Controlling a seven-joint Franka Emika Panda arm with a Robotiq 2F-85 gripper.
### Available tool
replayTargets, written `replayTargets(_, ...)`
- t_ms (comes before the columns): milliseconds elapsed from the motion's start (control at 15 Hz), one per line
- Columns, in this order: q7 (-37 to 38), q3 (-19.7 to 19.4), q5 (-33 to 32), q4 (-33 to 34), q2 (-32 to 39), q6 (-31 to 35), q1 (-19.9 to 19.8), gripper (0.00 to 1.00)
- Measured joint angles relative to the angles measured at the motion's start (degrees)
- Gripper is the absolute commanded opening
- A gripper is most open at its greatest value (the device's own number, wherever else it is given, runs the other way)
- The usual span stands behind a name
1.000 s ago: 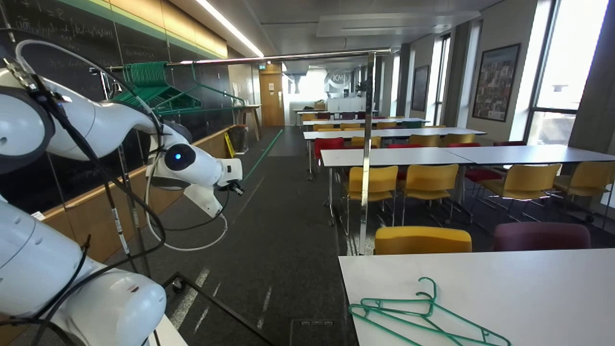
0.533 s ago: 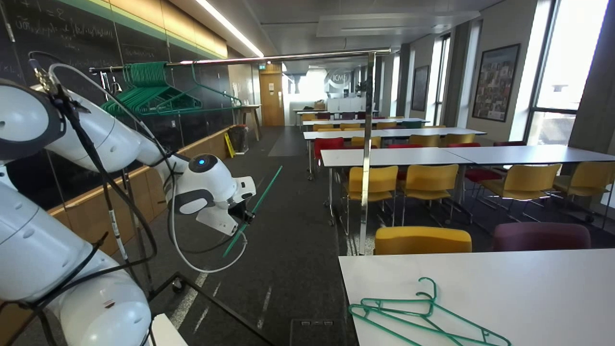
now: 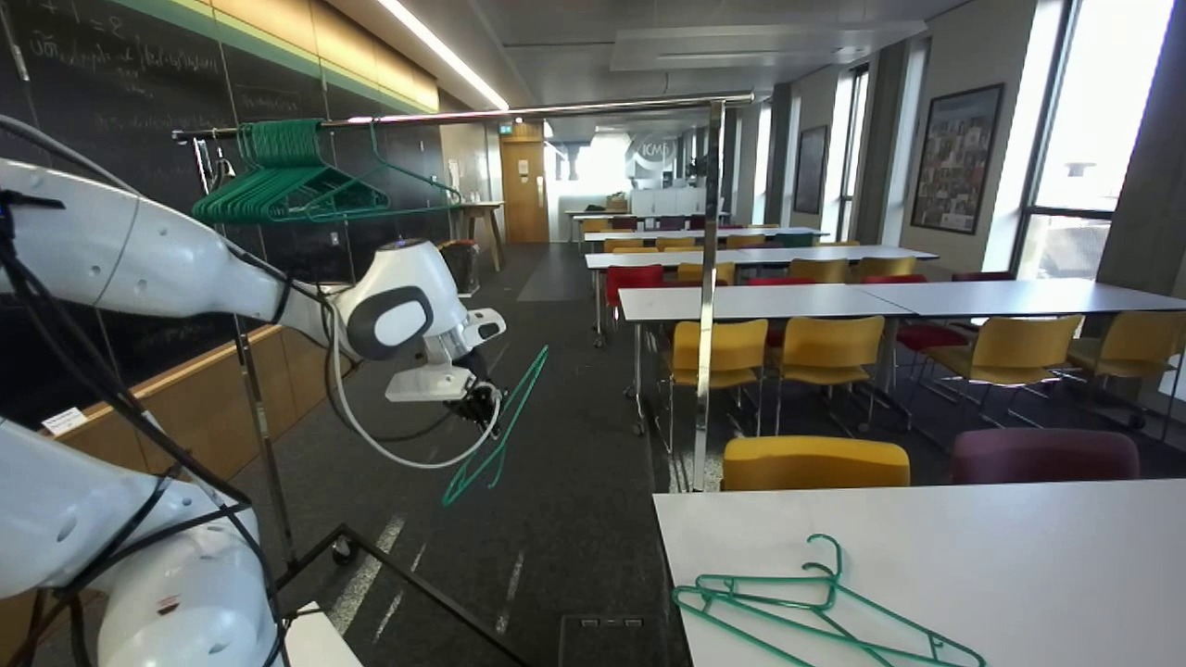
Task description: Remove one hanger from the rail and place it on the table.
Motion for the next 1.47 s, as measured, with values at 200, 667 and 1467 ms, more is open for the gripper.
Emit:
replayTargets(200,3.6,-9.0,-13.8,5.7,-4.7,-11.1,6.0,0.02)
replayTargets(667,3.5,-18.3,-29.3,18.4,-6.9,-31.9,10.5,0.02)
replayTargets(1467,2.8,-19.9,-39.7,22.8,1.3,-33.6,15.5,0.09)
